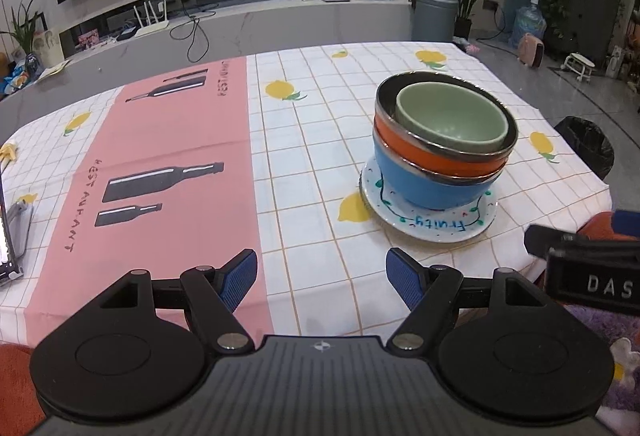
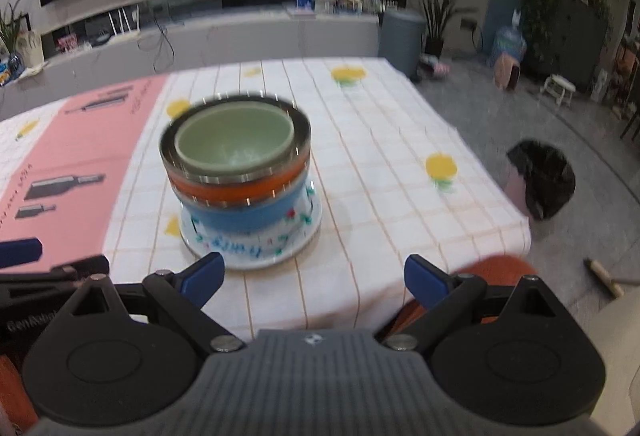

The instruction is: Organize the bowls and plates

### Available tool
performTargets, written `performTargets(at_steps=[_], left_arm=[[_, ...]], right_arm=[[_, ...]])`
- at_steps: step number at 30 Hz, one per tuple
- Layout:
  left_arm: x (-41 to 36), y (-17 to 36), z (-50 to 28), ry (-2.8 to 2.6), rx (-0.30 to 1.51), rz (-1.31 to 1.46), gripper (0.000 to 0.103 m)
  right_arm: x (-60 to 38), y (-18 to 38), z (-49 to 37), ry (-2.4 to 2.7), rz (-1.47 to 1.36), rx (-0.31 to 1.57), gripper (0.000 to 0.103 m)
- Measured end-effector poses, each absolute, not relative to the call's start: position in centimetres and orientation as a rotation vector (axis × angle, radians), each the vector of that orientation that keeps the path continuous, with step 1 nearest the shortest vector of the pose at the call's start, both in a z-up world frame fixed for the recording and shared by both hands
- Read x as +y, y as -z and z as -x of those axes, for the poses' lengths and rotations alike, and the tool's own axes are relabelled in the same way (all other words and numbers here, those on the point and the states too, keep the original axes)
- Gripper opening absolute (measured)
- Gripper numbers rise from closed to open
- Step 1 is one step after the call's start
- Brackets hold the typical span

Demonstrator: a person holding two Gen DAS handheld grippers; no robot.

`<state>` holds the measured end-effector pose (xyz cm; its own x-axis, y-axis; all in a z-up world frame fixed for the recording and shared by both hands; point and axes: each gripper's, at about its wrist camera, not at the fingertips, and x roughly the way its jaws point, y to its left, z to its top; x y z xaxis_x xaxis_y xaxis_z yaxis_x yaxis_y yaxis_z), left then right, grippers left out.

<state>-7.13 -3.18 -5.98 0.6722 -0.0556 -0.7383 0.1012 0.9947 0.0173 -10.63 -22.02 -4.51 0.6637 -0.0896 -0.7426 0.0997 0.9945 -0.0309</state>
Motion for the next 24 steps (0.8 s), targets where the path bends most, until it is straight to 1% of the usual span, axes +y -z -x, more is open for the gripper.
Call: performTargets(at_steps=[10, 24], left_arm=[[-5.3, 6.2, 6.8, 0.107, 0.823, -0.118, 0.086], [-5.5, 6.3, 6.6, 0.105, 0.824, -0.133, 0.086]], right_arm=[[-23.1, 5.3, 10.3, 0.119, -0.057, 0.876, 0.095], [-23.4, 5.5, 10.1, 0.123, -0.067, 0.874, 0.095]])
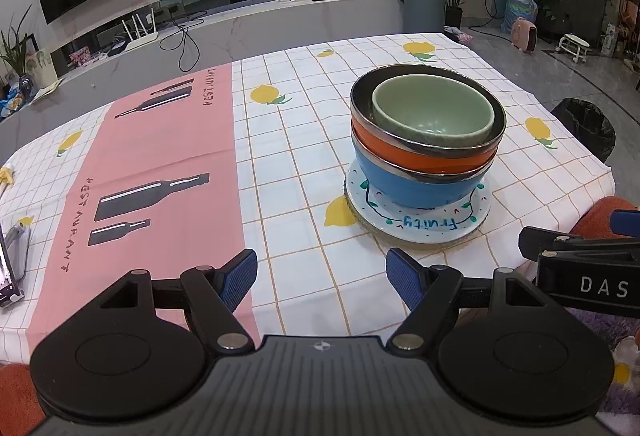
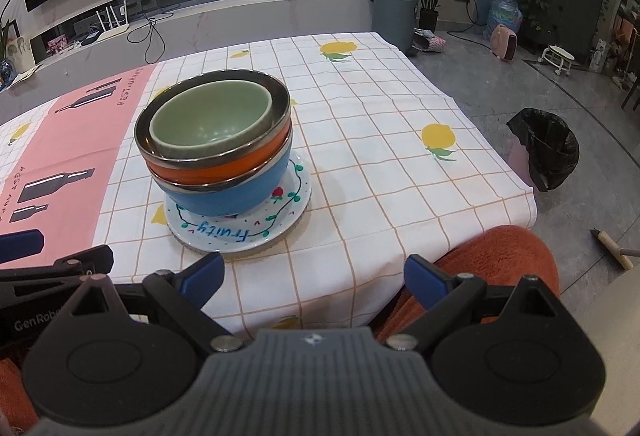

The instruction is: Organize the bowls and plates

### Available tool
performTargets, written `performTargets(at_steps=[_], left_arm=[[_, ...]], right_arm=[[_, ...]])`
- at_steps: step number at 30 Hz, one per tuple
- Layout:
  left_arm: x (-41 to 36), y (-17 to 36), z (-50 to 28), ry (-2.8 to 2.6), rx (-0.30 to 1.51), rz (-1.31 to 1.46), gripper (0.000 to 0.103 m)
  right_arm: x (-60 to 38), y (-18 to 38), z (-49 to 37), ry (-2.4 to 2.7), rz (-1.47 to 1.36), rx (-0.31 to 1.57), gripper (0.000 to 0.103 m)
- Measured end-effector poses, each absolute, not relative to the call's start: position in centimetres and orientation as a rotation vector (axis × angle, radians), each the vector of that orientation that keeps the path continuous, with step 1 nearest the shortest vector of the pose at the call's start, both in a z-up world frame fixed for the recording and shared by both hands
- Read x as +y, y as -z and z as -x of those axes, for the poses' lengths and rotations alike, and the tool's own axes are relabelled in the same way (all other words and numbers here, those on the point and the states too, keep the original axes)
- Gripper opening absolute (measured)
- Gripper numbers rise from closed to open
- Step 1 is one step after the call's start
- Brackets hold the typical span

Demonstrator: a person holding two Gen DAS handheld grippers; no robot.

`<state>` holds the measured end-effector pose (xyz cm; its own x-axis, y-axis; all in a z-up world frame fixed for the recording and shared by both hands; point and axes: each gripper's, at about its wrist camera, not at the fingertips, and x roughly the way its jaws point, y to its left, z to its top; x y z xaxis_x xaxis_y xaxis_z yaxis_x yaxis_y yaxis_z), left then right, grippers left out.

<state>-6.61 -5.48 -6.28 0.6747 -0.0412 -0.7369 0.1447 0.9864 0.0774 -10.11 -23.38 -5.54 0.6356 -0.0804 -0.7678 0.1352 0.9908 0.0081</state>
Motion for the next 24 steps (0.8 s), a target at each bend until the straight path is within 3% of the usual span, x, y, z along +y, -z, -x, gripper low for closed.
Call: performTargets(at_steps=[24], left_arm=[[-5.04, 6.39, 6.63, 0.095, 0.824, -0.113, 0.086]], right_arm=[[-22.92, 5.79, 10.01, 0.111, -0.054, 0.883, 0.095]])
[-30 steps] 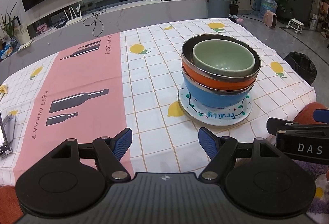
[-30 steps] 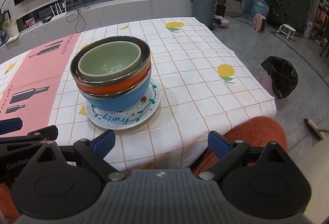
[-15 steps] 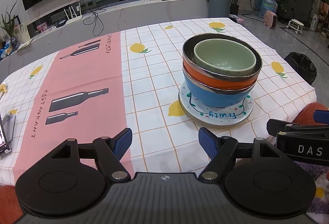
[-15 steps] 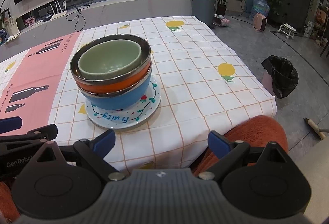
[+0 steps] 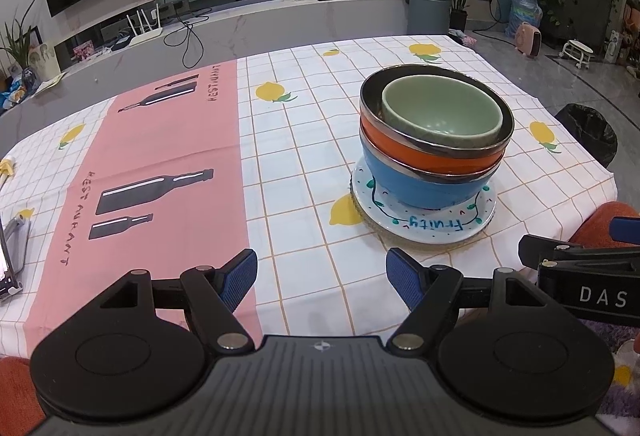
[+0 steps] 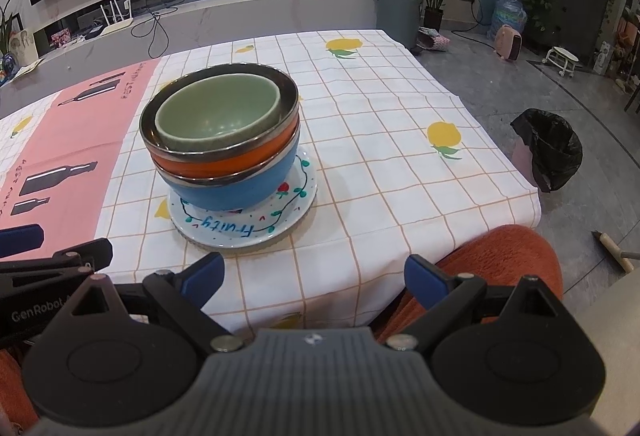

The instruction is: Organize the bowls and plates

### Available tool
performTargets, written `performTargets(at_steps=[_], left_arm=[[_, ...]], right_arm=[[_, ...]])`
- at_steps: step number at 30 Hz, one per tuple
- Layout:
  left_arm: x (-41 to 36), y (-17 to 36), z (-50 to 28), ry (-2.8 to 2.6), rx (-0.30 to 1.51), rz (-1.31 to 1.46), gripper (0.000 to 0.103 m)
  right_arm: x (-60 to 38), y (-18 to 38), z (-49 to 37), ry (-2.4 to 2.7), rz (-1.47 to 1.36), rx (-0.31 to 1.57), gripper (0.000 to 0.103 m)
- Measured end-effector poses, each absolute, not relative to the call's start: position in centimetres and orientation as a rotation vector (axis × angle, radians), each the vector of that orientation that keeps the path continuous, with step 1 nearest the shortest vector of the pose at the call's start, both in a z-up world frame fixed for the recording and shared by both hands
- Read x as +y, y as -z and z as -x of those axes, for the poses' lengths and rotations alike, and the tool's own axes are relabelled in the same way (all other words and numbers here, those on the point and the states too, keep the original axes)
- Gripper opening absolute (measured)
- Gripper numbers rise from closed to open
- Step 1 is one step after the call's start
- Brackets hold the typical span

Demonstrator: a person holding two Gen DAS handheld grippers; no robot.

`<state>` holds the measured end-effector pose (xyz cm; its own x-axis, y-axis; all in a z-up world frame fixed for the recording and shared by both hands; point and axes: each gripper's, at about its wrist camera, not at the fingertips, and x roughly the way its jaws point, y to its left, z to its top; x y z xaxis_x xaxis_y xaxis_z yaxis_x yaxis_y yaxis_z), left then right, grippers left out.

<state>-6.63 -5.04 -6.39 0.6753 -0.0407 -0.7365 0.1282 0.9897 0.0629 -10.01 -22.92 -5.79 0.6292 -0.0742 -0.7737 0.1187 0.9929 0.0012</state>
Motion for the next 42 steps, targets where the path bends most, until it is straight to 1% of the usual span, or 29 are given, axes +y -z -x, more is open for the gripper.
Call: performTargets(at_steps=[42], left_arm=[[-4.66, 6.05, 6.95, 0.096, 0.802, -0.088, 0.086]], right_arm=[[-22.32, 5.94, 9.95, 0.095, -0.04, 0.896, 0.095]])
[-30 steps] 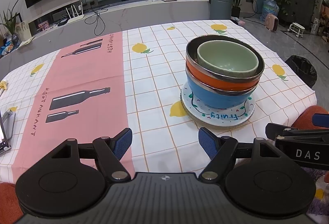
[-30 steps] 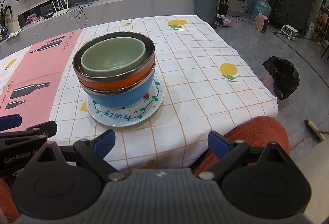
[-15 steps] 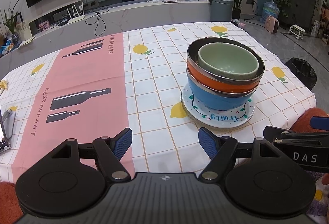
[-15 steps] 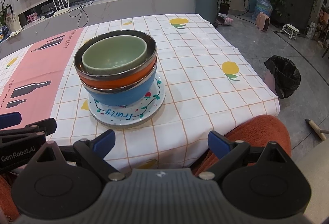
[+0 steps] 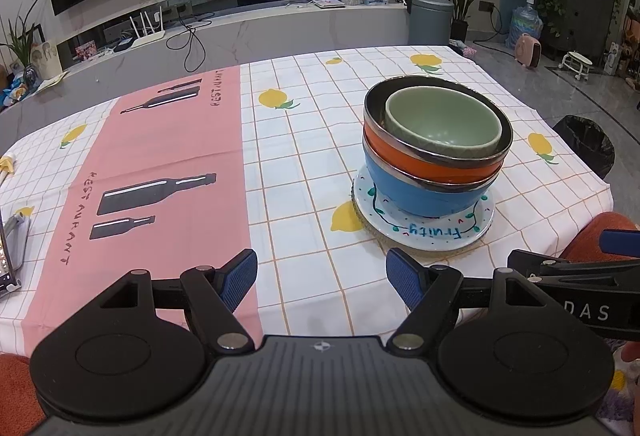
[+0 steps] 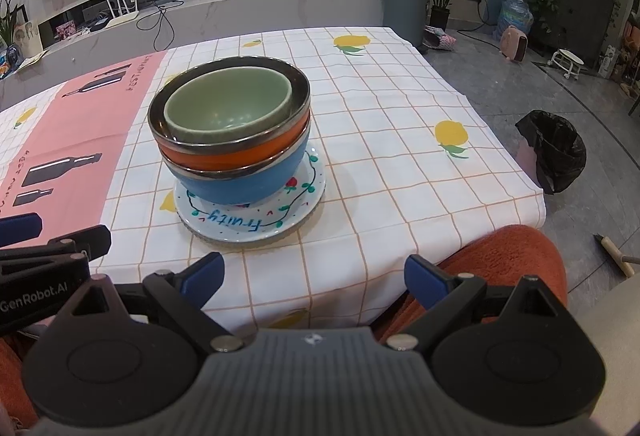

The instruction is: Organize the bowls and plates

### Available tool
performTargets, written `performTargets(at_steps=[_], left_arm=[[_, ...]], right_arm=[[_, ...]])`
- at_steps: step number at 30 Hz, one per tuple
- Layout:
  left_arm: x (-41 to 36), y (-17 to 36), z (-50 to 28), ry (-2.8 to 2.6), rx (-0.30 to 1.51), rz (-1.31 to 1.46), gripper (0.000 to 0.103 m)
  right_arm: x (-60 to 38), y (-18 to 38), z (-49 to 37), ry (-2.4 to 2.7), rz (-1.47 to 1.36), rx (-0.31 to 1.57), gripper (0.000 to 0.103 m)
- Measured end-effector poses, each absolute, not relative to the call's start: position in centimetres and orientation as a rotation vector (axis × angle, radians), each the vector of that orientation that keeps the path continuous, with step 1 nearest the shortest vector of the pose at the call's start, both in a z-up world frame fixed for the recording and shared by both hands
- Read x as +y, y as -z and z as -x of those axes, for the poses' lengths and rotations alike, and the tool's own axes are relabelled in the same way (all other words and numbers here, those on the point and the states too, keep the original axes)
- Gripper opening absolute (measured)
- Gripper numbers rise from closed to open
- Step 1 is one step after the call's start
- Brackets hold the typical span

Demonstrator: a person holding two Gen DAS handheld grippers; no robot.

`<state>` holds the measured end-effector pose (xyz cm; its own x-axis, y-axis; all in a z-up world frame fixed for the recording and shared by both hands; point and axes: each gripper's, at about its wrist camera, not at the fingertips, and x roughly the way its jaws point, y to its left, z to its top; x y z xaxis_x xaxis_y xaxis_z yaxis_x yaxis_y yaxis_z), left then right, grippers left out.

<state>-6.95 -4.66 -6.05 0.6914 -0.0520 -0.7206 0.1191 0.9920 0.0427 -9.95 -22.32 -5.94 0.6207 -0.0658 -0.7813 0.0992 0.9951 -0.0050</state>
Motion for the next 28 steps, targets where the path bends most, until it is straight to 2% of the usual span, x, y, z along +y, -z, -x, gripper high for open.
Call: performTargets(at_steps=[28], left_arm=[[-4.45, 5.45, 7.29, 0.103, 0.769, -0.077, 0.085]], right_arm=[[-22.04, 5.97, 9.85, 0.087, -0.03, 0.898, 0.095]])
